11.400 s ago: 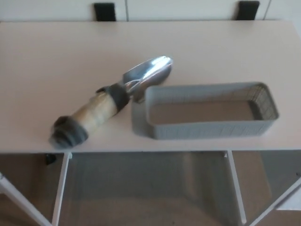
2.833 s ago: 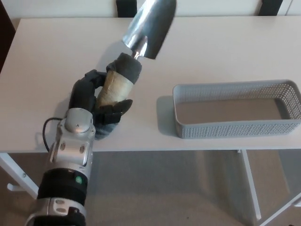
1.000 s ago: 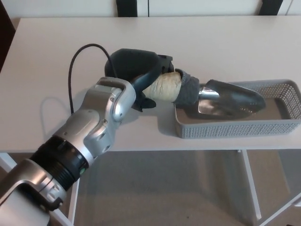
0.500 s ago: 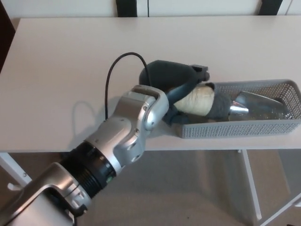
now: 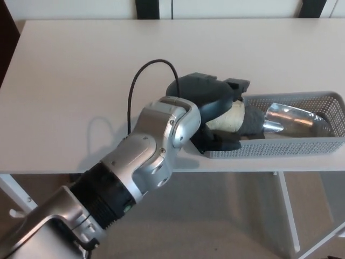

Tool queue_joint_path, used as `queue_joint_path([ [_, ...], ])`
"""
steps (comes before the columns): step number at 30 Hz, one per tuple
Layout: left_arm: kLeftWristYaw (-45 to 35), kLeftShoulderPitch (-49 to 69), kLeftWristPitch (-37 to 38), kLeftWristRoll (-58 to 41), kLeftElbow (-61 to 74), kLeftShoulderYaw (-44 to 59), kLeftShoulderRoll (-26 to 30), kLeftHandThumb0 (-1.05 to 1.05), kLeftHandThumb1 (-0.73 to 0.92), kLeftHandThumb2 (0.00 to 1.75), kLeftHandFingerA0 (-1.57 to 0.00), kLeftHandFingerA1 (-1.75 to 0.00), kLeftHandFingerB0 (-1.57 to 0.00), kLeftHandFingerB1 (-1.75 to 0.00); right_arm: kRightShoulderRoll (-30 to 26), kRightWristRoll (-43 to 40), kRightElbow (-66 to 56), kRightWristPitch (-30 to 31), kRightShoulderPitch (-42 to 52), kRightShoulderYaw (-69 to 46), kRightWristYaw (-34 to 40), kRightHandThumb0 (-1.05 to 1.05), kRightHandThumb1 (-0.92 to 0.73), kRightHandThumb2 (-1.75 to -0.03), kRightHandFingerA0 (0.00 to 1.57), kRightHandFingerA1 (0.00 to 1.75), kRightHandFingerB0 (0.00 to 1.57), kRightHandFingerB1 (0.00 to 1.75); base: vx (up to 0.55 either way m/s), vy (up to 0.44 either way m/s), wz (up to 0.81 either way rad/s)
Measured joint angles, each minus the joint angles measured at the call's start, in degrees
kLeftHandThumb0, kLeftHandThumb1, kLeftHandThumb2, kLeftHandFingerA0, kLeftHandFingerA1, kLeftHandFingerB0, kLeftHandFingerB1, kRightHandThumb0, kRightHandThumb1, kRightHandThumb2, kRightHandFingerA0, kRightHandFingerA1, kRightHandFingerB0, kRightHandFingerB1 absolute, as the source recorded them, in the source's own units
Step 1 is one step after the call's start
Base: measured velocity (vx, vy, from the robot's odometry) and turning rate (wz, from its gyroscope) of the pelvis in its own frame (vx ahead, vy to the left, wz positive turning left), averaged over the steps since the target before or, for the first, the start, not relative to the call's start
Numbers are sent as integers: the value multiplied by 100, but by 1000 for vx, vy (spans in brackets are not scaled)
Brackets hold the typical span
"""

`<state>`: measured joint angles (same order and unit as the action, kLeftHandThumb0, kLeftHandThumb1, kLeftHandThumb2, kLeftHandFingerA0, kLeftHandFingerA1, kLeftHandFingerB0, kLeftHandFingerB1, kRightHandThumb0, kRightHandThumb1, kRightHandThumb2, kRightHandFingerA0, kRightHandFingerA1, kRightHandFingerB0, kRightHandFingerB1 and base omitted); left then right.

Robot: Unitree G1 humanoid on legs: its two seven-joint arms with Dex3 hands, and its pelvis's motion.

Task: The robot walks towards a desk on which a shovel is kept on the left hand side and a container is kept on the right hand side. The robot picks up the shovel using its left hand and places it in the container.

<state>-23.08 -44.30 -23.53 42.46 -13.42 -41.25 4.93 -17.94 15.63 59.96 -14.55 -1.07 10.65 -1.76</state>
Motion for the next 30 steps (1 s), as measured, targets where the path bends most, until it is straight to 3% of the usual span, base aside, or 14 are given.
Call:
queue_joint_path([
  [1,-21,14,-1,-3,152,72,37,-102,81,64,0,0,0,0,-3,1,-6,1,1,0,-1,-49,-68,-59,42,39,36,34,0,0,0],
  [2,-35,34,-1,-7,351,172,81,-105,66,107,0,0,0,0,-5,2,-9,3,1,0,-1,-50,-68,-60,41,39,35,34,0,0,0],
  [4,-39,69,1,-12,767,359,175,-101,65,106,0,0,0,-2,-5,2,-10,5,0,0,-1,-47,-50,-88,37,55,23,47,0,0,0],
  [5,-39,78,1,-14,905,409,201,-98,80,65,0,0,0,0,-5,2,-8,5,-1,1,-2,-49,-68,-60,41,39,35,34,0,0,0],
  [10,-63,222,1,-36,1908,739,364,-97,79,65,0,0,0,0,-1,1,-2,4,-12,2,-2,-45,-67,-60,44,40,35,35,0,0,0],
  [11,-72,270,1,-45,2124,807,403,-96,60,100,0,0,0,-5,0,1,5,5,-11,2,-2,-46,-67,-60,44,40,35,35,0,0,0],
  [15,-111,561,5,-140,2889,1055,472,-90,56,93,0,0,-2,-13,0,2,16,4,-7,5,-1,-48,-68,-60,42,40,36,34,0,0,0],
  [17,-155,763,5,-259,3243,1175,487,-82,59,58,-2,-25,-9,-27,1,2,19,5,-6,5,-1,-48,-66,-59,47,42,35,34,0,0,0],
  [18,-183,853,5,-319,3379,1228,489,-80,49,67,-7,-24,-12,-28,2,2,19,5,-6,6,-1,-47,-66,-59,44,42,35,35,0,0,0],
  [19,-218,978,3,-390,3551,1294,489,-31,23,86,-8,-52,-8,-50,2,1,20,5,-4,5,-1,-47,-66,-59,45,41,35,35,0,0,0],
  [20,-252,1104,3,-473,3717,1357,488,-62,46,57,-44,-37,-40,-34,2,2,21,4,-4,5,-2,-47,-65,-59,45,41,36,35,0,0,0],
  [22,-320,1400,4,-674,3964,1476,496,-54,50,56,-59,-40,-53,-38,4,1,21,5,-3,6,-2,-46,-65,-59,46,42,36,35,0,0,0],
  [28,-502,2283,5,-1200,4340,1729,668,-87,69,62,-67,-41,-57,-37,8,1,23,5,-2,6,-1,-48,-67,-60,41,39,35,34,0,0,0],
  [30,-599,2631,5,-1409,4446,1859,761,-99,66,71,-62,-42,-52,-38,8,1,23,5,-1,7,-1,-48,-49,-86,37,54,25,47,0,0,0],
])
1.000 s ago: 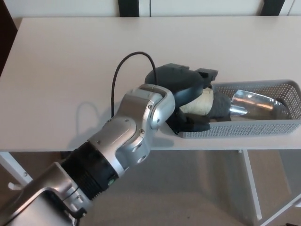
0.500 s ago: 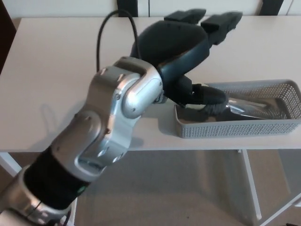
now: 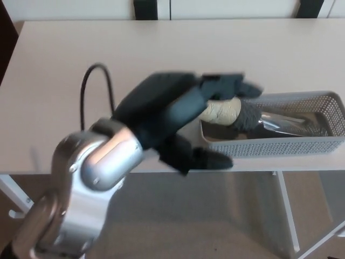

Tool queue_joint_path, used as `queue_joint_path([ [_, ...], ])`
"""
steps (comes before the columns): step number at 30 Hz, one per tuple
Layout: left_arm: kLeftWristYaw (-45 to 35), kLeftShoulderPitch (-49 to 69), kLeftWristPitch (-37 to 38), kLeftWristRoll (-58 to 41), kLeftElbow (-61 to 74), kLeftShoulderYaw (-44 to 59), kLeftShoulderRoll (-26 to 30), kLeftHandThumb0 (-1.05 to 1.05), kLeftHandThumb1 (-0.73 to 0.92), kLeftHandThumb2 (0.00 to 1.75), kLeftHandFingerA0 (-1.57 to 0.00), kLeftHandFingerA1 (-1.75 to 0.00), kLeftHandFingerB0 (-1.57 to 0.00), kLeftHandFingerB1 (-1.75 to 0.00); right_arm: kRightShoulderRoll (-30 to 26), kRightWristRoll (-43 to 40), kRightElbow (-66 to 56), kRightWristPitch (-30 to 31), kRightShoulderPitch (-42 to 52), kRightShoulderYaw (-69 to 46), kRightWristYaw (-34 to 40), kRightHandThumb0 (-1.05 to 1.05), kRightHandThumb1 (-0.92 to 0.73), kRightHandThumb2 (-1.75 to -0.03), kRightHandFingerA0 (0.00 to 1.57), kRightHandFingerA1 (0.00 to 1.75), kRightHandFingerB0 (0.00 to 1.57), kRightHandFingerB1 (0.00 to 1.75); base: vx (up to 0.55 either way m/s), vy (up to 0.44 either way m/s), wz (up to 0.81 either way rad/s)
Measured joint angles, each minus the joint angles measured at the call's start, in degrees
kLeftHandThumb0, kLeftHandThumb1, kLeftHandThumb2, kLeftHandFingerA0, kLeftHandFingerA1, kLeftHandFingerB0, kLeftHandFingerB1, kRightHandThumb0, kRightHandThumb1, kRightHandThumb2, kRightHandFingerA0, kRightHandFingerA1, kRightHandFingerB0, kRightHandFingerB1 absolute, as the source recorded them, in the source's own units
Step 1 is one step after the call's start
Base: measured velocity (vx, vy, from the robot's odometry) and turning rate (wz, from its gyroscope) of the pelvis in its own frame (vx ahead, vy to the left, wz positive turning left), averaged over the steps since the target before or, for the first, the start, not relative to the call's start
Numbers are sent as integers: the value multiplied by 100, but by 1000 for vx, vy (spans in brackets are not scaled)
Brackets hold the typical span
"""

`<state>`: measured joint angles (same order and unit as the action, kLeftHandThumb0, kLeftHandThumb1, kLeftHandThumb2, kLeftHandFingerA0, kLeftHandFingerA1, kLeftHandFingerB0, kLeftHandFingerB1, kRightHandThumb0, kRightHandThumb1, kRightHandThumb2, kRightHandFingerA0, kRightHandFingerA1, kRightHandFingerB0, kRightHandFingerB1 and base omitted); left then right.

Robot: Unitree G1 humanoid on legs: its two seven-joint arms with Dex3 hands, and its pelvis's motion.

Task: The robot walks towards a desk on which a shovel is kept on the left hand side and a container is kept on the right hand side. The robot picks up the shovel using its left hand and places it in the container.

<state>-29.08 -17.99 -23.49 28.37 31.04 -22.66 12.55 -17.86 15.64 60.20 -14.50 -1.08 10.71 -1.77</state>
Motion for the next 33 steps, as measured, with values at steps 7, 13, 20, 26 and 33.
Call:
queue_joint_path([
  [7,-429,1232,-1,-693,109,697,341,-95,90,68,-58,-38,-46,-34,1,-1,6,0,3,0,0,-46,-67,-59,42,39,37,34,0,0,0],
  [13,-872,2328,0,-1282,121,1369,396,-96,85,81,-49,-39,-40,-35,2,-1,13,0,5,-1,1,-44,-66,-60,45,42,37,36,0,0,0],
  [20,-1486,3422,11,-1865,-58,1950,661,-91,73,109,-38,-49,-27,-42,3,-3,41,-1,5,-8,2,-44,-67,-60,44,41,37,36,0,0,0],
  [26,-1872,4040,141,-2216,-1234,2174,790,-86,66,103,-27,-47,-30,-45,12,-19,112,-13,34,-82,14,-51,-68,-60,46,42,37,36,0,0,0],
  [33,-1661,3956,299,-2221,-2613,2169,631,-88,68,107,-11,-47,0,-36,35,-27,113,-34,40,-141,17,-64,-76,-63,34,34,24,30,0,0,0],
])
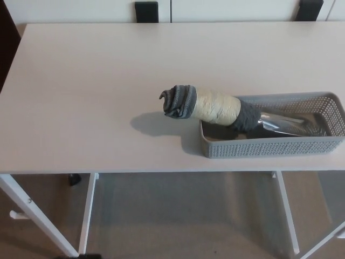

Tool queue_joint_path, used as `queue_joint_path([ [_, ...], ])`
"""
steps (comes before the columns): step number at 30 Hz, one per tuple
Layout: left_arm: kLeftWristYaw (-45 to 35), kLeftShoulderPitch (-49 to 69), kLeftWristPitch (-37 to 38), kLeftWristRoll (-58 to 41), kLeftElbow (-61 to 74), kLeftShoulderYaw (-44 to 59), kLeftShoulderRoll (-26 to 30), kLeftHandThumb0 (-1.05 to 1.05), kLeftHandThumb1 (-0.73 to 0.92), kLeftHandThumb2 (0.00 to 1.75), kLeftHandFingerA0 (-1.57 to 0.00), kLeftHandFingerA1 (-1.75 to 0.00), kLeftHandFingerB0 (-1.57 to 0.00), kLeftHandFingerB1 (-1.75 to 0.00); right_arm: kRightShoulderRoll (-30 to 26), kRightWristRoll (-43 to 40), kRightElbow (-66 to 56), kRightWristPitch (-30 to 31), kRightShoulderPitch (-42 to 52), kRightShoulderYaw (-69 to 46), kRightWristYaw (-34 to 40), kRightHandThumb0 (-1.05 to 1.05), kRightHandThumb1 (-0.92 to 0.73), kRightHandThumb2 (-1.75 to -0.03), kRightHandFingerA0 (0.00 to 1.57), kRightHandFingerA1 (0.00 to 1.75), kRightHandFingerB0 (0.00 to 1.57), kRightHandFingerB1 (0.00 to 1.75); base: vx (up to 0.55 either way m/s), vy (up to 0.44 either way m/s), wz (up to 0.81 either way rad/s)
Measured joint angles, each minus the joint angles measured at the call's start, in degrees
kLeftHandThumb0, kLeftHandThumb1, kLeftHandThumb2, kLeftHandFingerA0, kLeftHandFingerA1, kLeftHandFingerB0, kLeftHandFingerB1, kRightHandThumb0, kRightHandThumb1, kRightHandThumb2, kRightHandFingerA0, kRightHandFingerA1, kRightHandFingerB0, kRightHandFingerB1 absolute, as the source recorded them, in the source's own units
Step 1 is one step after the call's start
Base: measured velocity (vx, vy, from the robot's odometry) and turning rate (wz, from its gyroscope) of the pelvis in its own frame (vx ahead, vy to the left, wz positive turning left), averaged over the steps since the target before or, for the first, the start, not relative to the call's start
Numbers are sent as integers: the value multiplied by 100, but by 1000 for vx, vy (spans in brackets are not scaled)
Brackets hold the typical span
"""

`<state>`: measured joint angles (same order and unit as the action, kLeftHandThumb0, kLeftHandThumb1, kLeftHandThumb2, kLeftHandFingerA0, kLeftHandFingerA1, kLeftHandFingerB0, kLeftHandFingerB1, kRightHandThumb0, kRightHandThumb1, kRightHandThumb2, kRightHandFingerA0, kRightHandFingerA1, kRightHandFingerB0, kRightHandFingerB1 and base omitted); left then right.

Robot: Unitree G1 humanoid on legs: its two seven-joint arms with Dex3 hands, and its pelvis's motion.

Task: The robot walks towards a desk on which a shovel is kept on the left hand side and a container is kept on the right hand side. The robot picks up the shovel using its left hand and places it in the container.

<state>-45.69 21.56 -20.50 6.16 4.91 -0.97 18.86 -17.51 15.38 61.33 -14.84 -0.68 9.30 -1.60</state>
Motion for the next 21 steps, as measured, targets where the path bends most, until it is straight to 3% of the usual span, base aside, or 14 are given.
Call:
queue_joint_path([
  [2,148,-75,80,20,-498,-10,-55,-82,63,105,-4,-43,-3,-31,3,-2,0,-9,1,-25,0,-65,-76,-63,33,34,24,30,0,0,0],
  [3,214,-105,103,29,-696,-15,-67,-82,64,103,-4,-43,-2,-32,4,-3,0,-14,1,-37,0,-69,-64,-90,26,45,18,42,0,0,0],
  [4,284,-142,131,39,-908,-21,-74,-84,66,102,-13,-46,0,-34,4,-2,0,-17,1,-53,1,-70,-65,-91,25,46,17,42,0,0,0],
  [5,357,-181,163,44,-1122,-23,-77,-83,66,103,-13,-47,0,-35,4,-3,0,-21,1,-67,1,-66,-77,-63,32,35,22,30,0,0,0],
  [8,565,-285,257,53,-1713,-21,-79,-78,63,103,-4,-43,-3,-31,5,-4,0,-36,2,-97,3,-65,-78,-63,30,34,20,29,0,0,0],
  [9,646,-324,293,55,-1940,-18,-79,-75,61,102,0,-31,-5,-30,5,-5,1,-40,3,-105,3,-69,-64,-89,22,45,14,40,0,0,0],
  [10,735,-374,340,55,-2201,-9,-81,-79,78,64,-6,-25,-9,-23,6,-5,2,-44,3,-115,4,-70,-65,-90,22,45,14,40,0,0,0],
  [11,792,-410,370,53,-2367,1,-82,-90,65,100,-11,-23,-12,-23,7,-5,4,-46,4,-122,4,-70,-64,-89,21,44,13,40,0,0,0],
  [12,880,-462,416,53,-2620,16,-83,-89,63,99,-8,-21,-14,-24,7,-6,5,-50,4,-128,5,-70,-64,-89,22,45,12,40,0,0,0],
  [13,941,-500,455,53,-2801,24,-83,-91,63,80,-10,-30,-10,-22,8,-6,7,-54,6,-133,6,-70,-63,-89,25,46,12,40,0,0,0],
  [14,1013,-540,497,53,-2985,29,-83,-91,61,80,-9,-32,-10,-22,8,-6,10,-63,8,-138,7,-69,-62,-87,25,46,11,40,0,0,0],
  [15,1096,-587,550,56,-3202,30,-83,-89,60,98,-9,-30,-12,-22,10,-8,12,-73,10,-148,8,-68,-62,-87,25,45,11,39,0,0,0],
  [17,1280,-689,676,62,-3648,30,-83,-91,60,99,-9,-26,-13,-13,17,-13,21,-97,18,-190,8,-68,-61,-86,22,44,10,39,0,0,0],
  [21,1567,-831,906,68,-4295,31,-83,-90,60,98,-11,-15,-11,-11,31,-15,44,-139,32,-260,8,-69,-59,-86,24,45,11,39,0,0,0],
])
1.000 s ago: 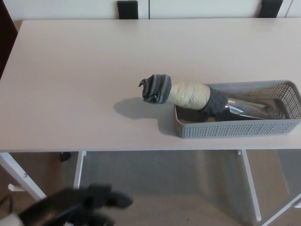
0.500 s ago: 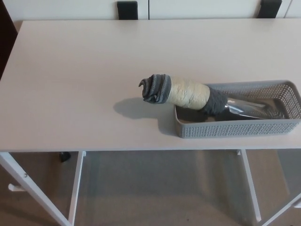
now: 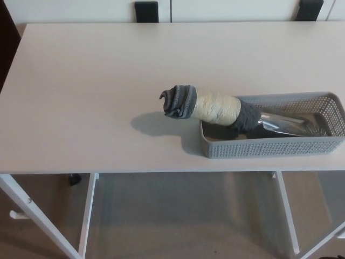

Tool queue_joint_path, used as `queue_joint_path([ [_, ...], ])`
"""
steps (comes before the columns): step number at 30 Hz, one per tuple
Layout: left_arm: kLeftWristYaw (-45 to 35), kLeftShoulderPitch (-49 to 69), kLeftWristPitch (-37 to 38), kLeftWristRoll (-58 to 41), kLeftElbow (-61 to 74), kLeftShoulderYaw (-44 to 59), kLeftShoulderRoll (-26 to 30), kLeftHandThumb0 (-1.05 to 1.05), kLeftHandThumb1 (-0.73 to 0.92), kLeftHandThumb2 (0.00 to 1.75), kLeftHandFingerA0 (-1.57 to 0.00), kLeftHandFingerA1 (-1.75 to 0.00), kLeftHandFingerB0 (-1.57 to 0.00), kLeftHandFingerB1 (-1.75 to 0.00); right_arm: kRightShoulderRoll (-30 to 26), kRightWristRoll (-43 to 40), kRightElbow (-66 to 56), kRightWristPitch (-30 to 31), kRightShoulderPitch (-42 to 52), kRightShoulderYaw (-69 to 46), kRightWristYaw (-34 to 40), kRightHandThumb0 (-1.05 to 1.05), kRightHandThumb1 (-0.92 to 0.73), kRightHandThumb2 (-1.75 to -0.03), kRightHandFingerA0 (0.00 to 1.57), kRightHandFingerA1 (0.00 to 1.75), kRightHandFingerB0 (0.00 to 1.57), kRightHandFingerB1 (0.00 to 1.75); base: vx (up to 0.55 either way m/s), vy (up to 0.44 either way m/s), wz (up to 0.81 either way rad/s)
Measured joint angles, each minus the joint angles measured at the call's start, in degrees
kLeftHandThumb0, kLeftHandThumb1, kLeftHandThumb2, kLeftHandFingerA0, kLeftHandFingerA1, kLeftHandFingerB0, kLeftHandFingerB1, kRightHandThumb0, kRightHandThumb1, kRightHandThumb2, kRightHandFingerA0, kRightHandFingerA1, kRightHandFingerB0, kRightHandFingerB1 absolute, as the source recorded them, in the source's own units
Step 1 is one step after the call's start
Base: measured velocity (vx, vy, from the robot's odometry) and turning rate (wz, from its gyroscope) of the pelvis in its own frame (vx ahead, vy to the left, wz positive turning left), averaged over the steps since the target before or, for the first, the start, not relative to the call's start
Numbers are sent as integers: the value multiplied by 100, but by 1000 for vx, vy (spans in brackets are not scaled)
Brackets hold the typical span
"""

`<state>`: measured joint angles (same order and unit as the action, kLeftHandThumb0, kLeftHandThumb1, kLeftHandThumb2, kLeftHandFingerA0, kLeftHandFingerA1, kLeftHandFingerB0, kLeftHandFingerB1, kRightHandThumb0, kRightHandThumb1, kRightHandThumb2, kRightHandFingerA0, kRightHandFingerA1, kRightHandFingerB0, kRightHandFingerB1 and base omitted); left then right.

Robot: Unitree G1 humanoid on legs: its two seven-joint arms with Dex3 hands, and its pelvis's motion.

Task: The robot walks towards a desk on which a shovel is kept on the left hand side and a container is kept on the right hand side. The robot picks up the shovel using its left hand and places it in the container.

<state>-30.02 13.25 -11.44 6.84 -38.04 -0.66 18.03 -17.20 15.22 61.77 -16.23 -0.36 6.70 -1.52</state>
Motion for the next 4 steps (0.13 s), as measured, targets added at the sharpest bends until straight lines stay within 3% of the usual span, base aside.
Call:
queue_joint_path([
  [4,230,-141,202,1,-484,0,0,-89,60,96,-12,-22,-12,-17,18,-4,17,-29,2,-69,0,-67,-58,-84,25,46,12,40,0,0,0],
])
